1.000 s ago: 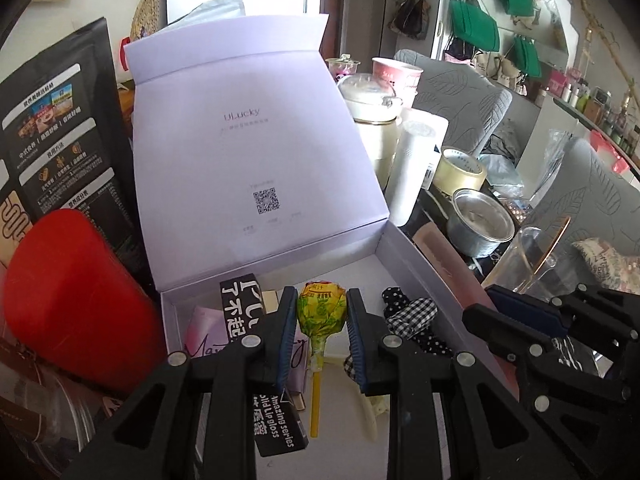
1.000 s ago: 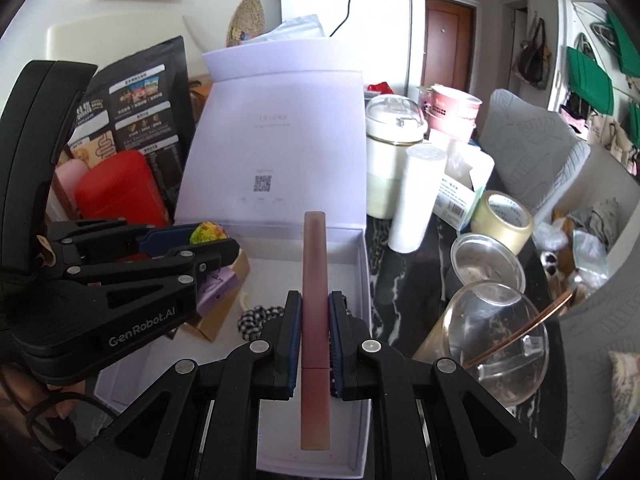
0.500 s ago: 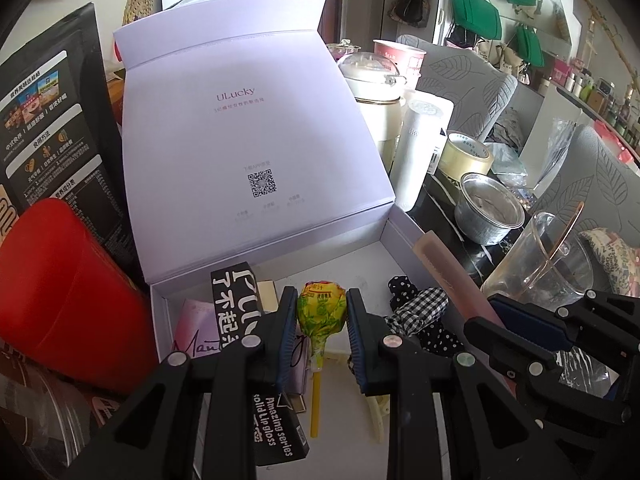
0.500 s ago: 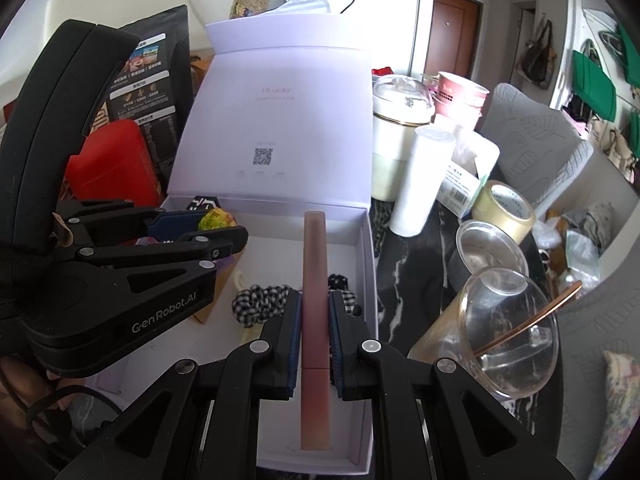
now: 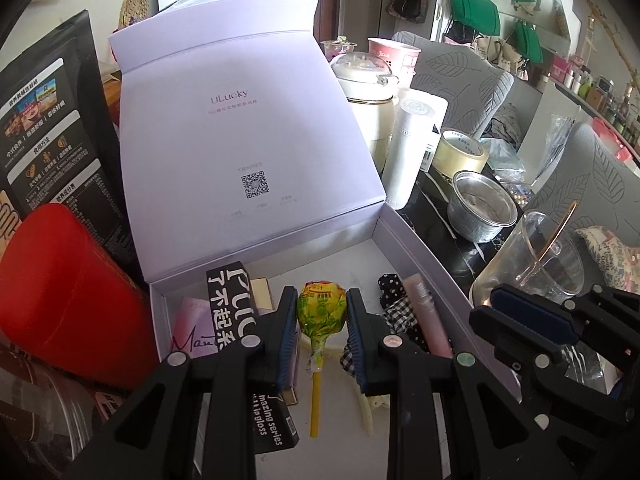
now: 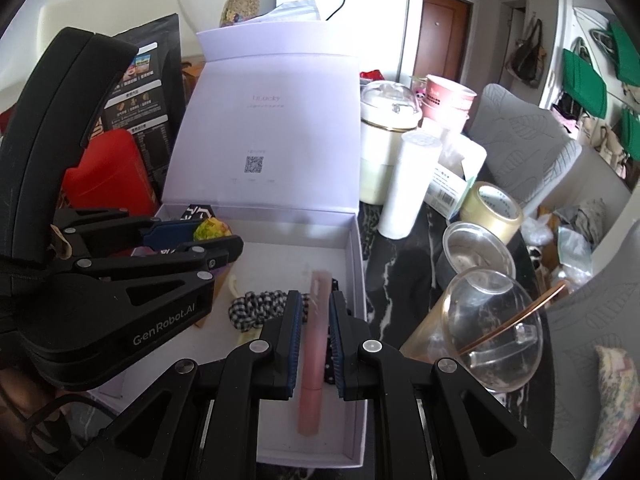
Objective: Organize rigid objects
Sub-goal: 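Lower both grippers into the white box and open them to release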
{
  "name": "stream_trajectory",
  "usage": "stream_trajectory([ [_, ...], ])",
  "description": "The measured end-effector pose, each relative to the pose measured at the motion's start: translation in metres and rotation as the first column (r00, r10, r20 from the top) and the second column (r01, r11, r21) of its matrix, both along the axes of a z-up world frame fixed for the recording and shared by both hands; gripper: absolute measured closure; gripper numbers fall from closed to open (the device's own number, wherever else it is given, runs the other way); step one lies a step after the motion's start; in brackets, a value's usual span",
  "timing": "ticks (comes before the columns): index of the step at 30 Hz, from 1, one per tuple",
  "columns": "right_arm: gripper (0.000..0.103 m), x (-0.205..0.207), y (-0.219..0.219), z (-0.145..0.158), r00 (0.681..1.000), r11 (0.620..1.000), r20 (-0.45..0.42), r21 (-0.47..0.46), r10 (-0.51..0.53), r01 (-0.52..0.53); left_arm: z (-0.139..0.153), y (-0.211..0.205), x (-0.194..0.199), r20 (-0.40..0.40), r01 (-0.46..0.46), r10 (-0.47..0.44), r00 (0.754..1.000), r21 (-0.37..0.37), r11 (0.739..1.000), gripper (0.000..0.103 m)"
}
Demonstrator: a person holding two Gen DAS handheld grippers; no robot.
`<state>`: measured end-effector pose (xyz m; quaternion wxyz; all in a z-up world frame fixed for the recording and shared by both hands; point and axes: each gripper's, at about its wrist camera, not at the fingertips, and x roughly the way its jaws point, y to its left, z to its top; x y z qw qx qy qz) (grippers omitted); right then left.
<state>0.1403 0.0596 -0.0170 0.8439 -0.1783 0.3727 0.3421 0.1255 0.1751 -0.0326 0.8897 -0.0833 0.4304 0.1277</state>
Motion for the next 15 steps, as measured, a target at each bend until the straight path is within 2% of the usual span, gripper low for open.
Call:
stream_trajectory([
  [15,0.089,-0.002,-0.013,0.01,0.999,1.0,0.015,0.009,-0.029,0.029,0.006,-0.007,-0.002,-0.033,-0.019,0.02,0.999,0.04,0.999,0.077],
])
